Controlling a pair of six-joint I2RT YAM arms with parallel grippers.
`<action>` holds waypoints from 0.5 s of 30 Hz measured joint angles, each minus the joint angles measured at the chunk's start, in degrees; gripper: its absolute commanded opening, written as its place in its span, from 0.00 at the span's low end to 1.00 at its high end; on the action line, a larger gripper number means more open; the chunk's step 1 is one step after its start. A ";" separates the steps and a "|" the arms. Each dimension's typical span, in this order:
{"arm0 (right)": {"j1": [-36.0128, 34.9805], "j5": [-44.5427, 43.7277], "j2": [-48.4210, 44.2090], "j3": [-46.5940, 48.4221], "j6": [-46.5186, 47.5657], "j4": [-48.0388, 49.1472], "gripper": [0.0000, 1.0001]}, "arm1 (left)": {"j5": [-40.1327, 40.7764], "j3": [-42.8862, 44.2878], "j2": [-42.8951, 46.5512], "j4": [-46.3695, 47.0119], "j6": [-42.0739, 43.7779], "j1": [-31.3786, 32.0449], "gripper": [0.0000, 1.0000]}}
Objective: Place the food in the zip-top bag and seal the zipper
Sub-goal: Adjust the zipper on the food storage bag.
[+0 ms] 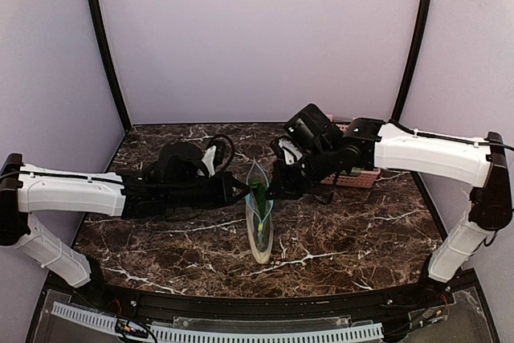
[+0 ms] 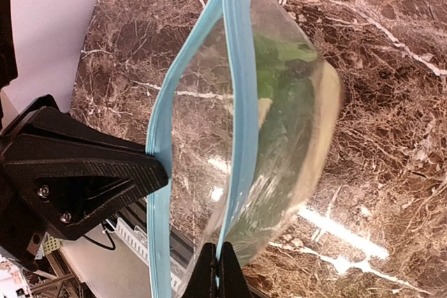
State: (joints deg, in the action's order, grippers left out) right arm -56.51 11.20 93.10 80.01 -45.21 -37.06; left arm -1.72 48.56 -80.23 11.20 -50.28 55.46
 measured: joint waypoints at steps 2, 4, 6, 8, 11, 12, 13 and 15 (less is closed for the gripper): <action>0.00 0.15 -0.24 0.90 0.20 0.00 0.00 | 0.00 0.96 0.92 -2.21 0.70 -0.31 0.01; 0.00 0.15 -0.92 1.18 0.17 -0.02 0.00 | 0.02 1.75 2.16 -4.04 1.55 -0.61 0.01; 0.00 0.07 -1.88 1.20 0.15 -0.07 0.00 | 0.07 2.14 3.72 -5.66 2.25 -1.07 0.01; 0.00 -0.28 -2.64 1.20 0.13 -0.09 0.00 | 0.04 2.25 5.27 -6.93 2.80 -1.66 0.01; 0.00 -0.85 -3.21 1.07 -0.17 -0.02 0.00 | -0.04 2.47 6.29 -8.37 3.28 -2.29 0.01; 0.00 -0.96 -3.26 0.92 -0.33 0.07 0.00 | -0.20 2.47 6.32 -8.66 3.34 -2.38 0.01; 0.00 -0.98 -3.28 0.61 -0.52 0.28 0.00 | -0.39 2.47 6.32 -9.11 3.37 -2.51 0.01; 0.00 -0.98 -3.28 -0.24 -0.98 1.01 0.00 | -0.72 2.47 6.32 -9.88 3.37 -2.60 0.03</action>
State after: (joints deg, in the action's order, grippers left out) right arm -56.51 10.22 89.82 79.77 -46.19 -36.05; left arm -2.44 51.03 -73.91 1.32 -46.92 52.86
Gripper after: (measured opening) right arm 0.006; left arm 0.013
